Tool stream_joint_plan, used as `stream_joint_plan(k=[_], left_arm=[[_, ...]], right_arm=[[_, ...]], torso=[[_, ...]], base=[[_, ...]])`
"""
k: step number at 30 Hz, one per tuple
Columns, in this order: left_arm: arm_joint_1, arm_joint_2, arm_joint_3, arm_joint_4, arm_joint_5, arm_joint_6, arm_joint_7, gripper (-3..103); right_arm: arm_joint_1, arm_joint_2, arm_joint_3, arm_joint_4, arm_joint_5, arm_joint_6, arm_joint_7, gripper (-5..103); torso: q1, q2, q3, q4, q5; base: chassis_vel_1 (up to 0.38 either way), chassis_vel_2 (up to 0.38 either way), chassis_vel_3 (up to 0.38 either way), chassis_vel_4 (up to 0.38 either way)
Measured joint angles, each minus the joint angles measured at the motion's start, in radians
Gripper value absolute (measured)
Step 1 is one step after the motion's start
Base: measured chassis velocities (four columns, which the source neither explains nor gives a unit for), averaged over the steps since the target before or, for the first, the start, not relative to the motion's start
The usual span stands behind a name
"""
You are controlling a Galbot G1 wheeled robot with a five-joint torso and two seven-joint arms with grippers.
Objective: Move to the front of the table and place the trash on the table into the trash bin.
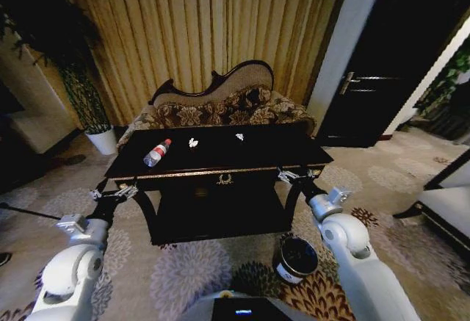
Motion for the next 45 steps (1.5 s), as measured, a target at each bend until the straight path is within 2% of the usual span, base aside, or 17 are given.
stream_joint_plan(k=[25, 28, 33, 38, 40, 41, 45], left_arm=[[0.005, -0.006, 0.003, -0.005, 0.007, 0.002, 0.002, 100], [0.001, -0.002, 0.0, -0.029, -0.006, 0.044, -0.009, 100], [-0.007, 0.004, -0.004, -0.046, -0.009, 0.067, -0.019, 100], [-0.011, 0.012, -0.008, -0.064, -0.008, 0.088, -0.032, 100], [-0.001, 0.011, -0.013, -0.073, -0.005, 0.09, -0.04, 100], [-0.001, 0.011, -0.013, -0.073, -0.005, 0.09, -0.04, 100], [0.01, 0.007, -0.017, -0.086, 0.0, 0.092, -0.049, 100]], right_arm=[[0.002, -0.004, -0.012, 0.009, -0.011, -0.001, 0.0, 100], [0.009, -0.007, -0.019, 0.008, -0.009, -0.003, 0.0, 100], [0.016, -0.006, -0.029, 0.007, -0.007, -0.011, 0.0, 100], [0.088, -0.006, -0.117, -0.041, -0.004, -0.024, 0.0, 100], [0.174, -0.014, -0.203, -0.105, -0.004, -0.032, 0.0, 100], [0.174, -0.014, -0.203, -0.105, -0.004, -0.032, 0.0, 100], [0.332, -0.016, -0.32, -0.2, 0.025, -0.058, 0.0, 100]], torso=[[0.0, 0.0, 0.0, -0.0001, 0.0], [0.0, 0.0, 0.0, 0.0, -0.0001], [0.0, 0.0, 0.0, 0.0, 0.0001], [0.0, 0.0, 0.0, -0.0002, 0.0003], [-0.001, 0.0, 0.0, 0.0, 0.0002], [-0.001, 0.0, 0.0, 0.0, 0.0002], [-0.001, 0.0, 0.0, 0.0001, 0.0]], base=[[-0.129, 0.132, 0.13, -0.132], [-0.126, 0.141, 0.13, -0.15], [-0.081, 0.074, 0.083, -0.09], [0.0, 0.0, 0.0, 0.0], [0.0, 0.0, 0.0, 0.0], [0.0, 0.0, 0.0, 0.0], [0.0, 0.0, 0.0, 0.0]])
